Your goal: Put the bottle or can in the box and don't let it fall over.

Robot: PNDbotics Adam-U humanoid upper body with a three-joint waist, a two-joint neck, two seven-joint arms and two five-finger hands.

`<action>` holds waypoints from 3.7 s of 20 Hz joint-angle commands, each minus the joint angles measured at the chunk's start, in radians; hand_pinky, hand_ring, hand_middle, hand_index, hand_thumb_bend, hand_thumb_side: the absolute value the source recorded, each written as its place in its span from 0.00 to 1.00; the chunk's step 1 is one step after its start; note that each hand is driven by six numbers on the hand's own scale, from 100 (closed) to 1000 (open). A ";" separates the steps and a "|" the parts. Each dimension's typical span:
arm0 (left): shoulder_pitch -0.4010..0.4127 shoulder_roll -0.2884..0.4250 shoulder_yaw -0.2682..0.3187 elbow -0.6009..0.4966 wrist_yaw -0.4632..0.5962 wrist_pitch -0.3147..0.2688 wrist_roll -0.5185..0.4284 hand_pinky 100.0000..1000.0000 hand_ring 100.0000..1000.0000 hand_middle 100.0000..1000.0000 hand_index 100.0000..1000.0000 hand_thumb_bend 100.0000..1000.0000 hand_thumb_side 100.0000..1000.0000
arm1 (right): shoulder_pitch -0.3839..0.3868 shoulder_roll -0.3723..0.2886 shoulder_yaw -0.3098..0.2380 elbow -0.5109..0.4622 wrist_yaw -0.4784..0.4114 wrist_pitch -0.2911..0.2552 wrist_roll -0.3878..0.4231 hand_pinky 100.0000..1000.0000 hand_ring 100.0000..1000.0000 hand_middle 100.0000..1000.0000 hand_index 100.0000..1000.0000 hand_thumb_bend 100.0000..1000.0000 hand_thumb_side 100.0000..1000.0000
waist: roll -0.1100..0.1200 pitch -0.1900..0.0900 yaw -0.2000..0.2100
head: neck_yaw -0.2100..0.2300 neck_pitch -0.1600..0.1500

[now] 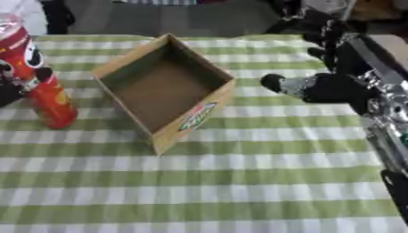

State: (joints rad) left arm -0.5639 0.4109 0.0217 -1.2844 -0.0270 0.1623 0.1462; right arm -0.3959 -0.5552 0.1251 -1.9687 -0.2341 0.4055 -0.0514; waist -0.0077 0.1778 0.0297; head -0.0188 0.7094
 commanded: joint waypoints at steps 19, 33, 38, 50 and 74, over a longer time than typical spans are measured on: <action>-0.027 0.000 0.008 -0.022 0.115 0.001 0.166 1.00 0.76 0.63 0.42 0.21 0.11 | -0.010 -0.007 -0.002 -0.003 -0.003 0.001 0.010 1.00 1.00 0.92 1.00 0.64 0.00 | 0.006 -0.010 -0.007 | -0.001 -0.009; -0.081 0.010 -0.016 -0.111 0.134 0.021 0.149 1.00 0.75 0.61 0.37 0.00 0.04 | -0.010 -0.009 -0.002 -0.004 -0.003 0.002 0.009 1.00 1.00 0.92 1.00 0.64 0.00 | 0.008 -0.016 -0.007 | -0.013 0.003; -0.166 -0.058 -0.077 -0.181 0.133 0.024 0.106 1.00 0.74 0.61 0.38 0.04 0.01 | -0.014 -0.008 -0.005 -0.003 -0.002 0.004 0.006 1.00 1.00 0.92 1.00 0.64 0.00 | 0.009 -0.028 -0.017 | -0.017 0.020; -0.337 -0.253 -0.167 -0.125 0.055 0.086 0.064 1.00 0.74 0.62 0.39 0.06 0.00 | -0.042 -0.018 -0.040 -0.012 -0.006 -0.008 -0.035 1.00 1.00 0.93 1.00 0.64 0.00 | 0.010 -0.022 -0.043 | -0.015 0.027; -0.291 -0.317 -0.205 0.035 -0.175 -0.018 -0.089 1.00 0.86 0.77 0.88 0.77 0.24 | -0.046 -0.015 -0.045 -0.016 -0.014 -0.013 -0.042 1.00 1.00 0.92 1.00 0.65 0.00 | 0.022 -0.009 -0.067 | -0.010 0.005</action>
State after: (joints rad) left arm -0.8406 0.0773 -0.1865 -1.2420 -0.1826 0.1479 0.0746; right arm -0.4304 -0.5501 0.0924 -1.9635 -0.2426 0.3943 -0.0932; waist 0.0163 0.1842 -0.0374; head -0.0248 0.7259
